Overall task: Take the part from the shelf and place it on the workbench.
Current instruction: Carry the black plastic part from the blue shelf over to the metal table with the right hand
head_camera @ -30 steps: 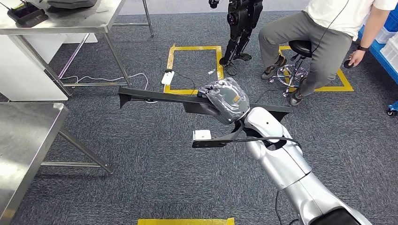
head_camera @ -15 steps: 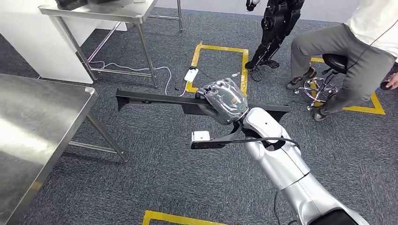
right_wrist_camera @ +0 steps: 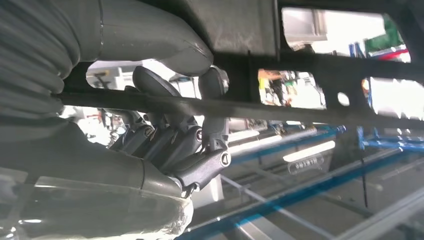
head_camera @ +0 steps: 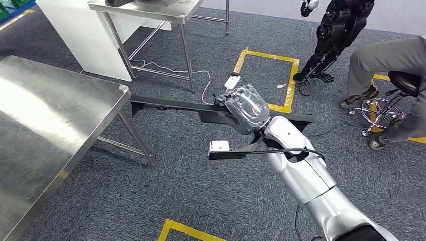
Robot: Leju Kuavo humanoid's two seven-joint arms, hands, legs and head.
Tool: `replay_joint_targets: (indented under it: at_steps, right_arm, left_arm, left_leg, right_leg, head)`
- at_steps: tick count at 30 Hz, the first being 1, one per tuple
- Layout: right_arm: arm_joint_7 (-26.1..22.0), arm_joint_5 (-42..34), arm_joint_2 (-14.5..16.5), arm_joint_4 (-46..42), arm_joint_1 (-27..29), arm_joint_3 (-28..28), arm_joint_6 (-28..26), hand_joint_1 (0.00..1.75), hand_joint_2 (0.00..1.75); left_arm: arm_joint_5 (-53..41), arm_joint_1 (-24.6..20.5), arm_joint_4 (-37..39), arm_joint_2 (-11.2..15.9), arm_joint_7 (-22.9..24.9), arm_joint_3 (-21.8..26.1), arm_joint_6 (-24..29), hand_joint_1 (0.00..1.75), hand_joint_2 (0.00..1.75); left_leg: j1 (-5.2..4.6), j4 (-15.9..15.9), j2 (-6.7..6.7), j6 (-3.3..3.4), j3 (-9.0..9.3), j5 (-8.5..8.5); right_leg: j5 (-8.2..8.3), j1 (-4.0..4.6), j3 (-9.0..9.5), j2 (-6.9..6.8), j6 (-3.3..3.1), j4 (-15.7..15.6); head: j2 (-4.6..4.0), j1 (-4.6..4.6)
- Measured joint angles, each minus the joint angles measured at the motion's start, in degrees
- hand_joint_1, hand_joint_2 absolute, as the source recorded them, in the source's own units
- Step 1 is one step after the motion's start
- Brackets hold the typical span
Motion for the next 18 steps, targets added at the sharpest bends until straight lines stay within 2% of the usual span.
replay_joint_targets:
  at_steps: [1,2,3,4,5,6,8,9,10,12,13,15,16,18]
  right_arm:
    - [0.0,0.0,0.0,0.0,-0.1,0.0,0.0,1.71,1.75]
    - [0.0,0.0,0.0,0.0,-0.1,-0.1,0.0,1.71,1.75]
    - [0.0,0.0,-0.1,0.0,-0.1,-0.1,0.0,1.71,1.75]
    - [0.0,0.0,-0.1,0.0,0.0,-0.1,0.0,1.71,1.75]
    - [0.0,0.0,-0.1,0.0,0.0,-0.1,0.0,1.71,1.75]
    - [0.0,0.0,0.0,0.0,0.0,-0.1,0.0,1.71,1.75]
    - [0.0,0.0,0.0,0.0,-0.1,-0.1,0.0,1.71,1.75]
    - [0.0,0.0,0.0,-0.1,-0.2,-0.1,0.0,1.71,1.75]
    - [0.0,0.0,0.1,-0.1,-0.2,-0.1,0.0,1.71,1.75]
    - [0.0,0.1,0.2,-0.1,-0.2,-0.1,0.0,1.71,1.75]
    - [0.0,0.1,0.3,-0.1,-0.2,-0.1,0.0,1.71,1.75]
    - [0.0,0.1,0.4,-0.2,-0.2,-0.2,0.0,1.71,1.75]
    - [0.0,0.1,0.3,-0.2,-0.3,-0.2,0.1,1.71,1.75]
    - [0.0,0.1,0.2,-0.2,-0.1,-0.2,0.1,1.71,1.75]
  left_arm:
    - [0.0,-0.1,0.0,0.0,0.0,0.0,0.0,0.0,0.0]
    - [-0.1,-0.1,0.0,0.0,-0.1,0.0,0.0,0.0,0.0]
    - [-0.1,-0.1,0.0,0.0,-0.1,0.0,0.0,0.0,0.0]
    - [-0.1,-0.1,0.0,-0.1,-0.1,0.0,-0.1,0.0,0.0]
    - [-0.1,-0.1,0.0,-0.1,-0.1,0.0,-0.1,0.0,0.0]
    - [-0.1,-0.1,0.0,-0.1,-0.1,0.0,-0.1,0.0,0.0]
    - [-0.1,-0.1,0.0,0.0,-0.1,0.0,-0.1,0.0,0.0]
    - [-0.1,-0.2,0.0,0.0,-0.1,0.0,-0.1,0.0,0.0]
    - [-0.1,-0.2,0.0,0.0,-0.1,0.0,-0.1,0.0,0.0]
    - [-0.1,-0.2,0.0,0.1,-0.1,0.0,-0.1,0.0,0.0]
    - [-0.1,-0.2,0.0,0.1,-0.1,0.0,-0.1,0.0,0.0]
    - [-0.1,-0.2,0.0,0.0,-0.1,0.0,0.0,0.0,0.0]
    - [-0.1,-0.3,0.0,0.0,-0.1,0.0,0.0,0.0,0.0]
    - [-0.1,-0.4,0.0,0.0,-0.2,0.0,0.0,0.0,0.0]
  left_leg:
    - [-0.04,3.6,1.61,-0.18,-1.73,-1.77]
    - [0.04,7.5,2.47,-0.3,-3.7,-3.43]
    - [0.11,10.6,2.88,-0.33,-5.28,-4.47]
    - [0.14,11.6,3.01,-0.28,-5.84,-4.38]
    - [0.13,10.5,3.15,-0.14,-5.3,-3.35]
    - [0.07,7.4,3.46,0.09,-3.67,-1.67]
    - [-0.46,-0.3,5.71,0.81,0.54,1.12]
    - [-0.81,-2.8,6.59,1.14,1.84,1.7]
    - [-1.16,-4.0,7.11,1.43,2.42,1.78]
    - [-1.31,-4.5,5.99,1.94,2.57,1.96]
    - [-1.18,-5.0,5.4,2.2,2.88,2.22]
    - [-0.73,-5.9,4.43,2.74,3.6,2.81]
    - [-0.62,-6.1,3.99,2.84,3.7,2.93]
    - [-0.48,-6.1,2.76,2.95,3.69,2.99]
  right_leg:
    - [-0.09,0.21,0.04,-0.6,-0.34,0.0]
    - [-0.18,0.44,0.05,-1.28,-0.64,0.0]
    - [-0.27,0.63,0.07,-2.01,-0.79,0.0]
    - [-0.34,0.78,0.08,-2.69,-0.88,0.0]
    - [-0.4,0.92,0.12,-3.36,-0.96,0.0]
    - [-0.48,1.04,0.2,-3.99,-1.04,0.0]
    - [-0.69,1.38,0.41,-5.12,-1.01,0.0]
    - [-0.81,1.52,0.49,-5.62,-0.91,0.0]
    - [-0.91,1.61,0.55,-6.13,-0.75,-0.1]
    - [-1.09,1.71,0.76,-7.02,-0.37,-0.3]
    - [-1.28,1.7,0.74,-6.61,-0.15,-0.1]
    - [-2.24,1.66,0.15,-4.21,0.1,1.6]
    - [-3.15,1.45,-0.85,-2.65,0.06,3.8]
    - [-5.62,1.1,-4.06,-1.17,0.01,10.3]
  head:
    - [0.0,-0.14]
    - [0.0,-0.24]
    - [0.0,-0.23]
    - [0.0,-0.22]
    - [0.0,-0.23]
    - [0.0,-0.22]
    - [0.0,-0.18]
    - [0.0,-0.19]
    - [0.0,-0.18]
    - [0.0,-0.2]
    - [0.0,-0.15]
    - [0.0,-0.14]
    - [0.0,-0.04]
    - [0.0,0.1]
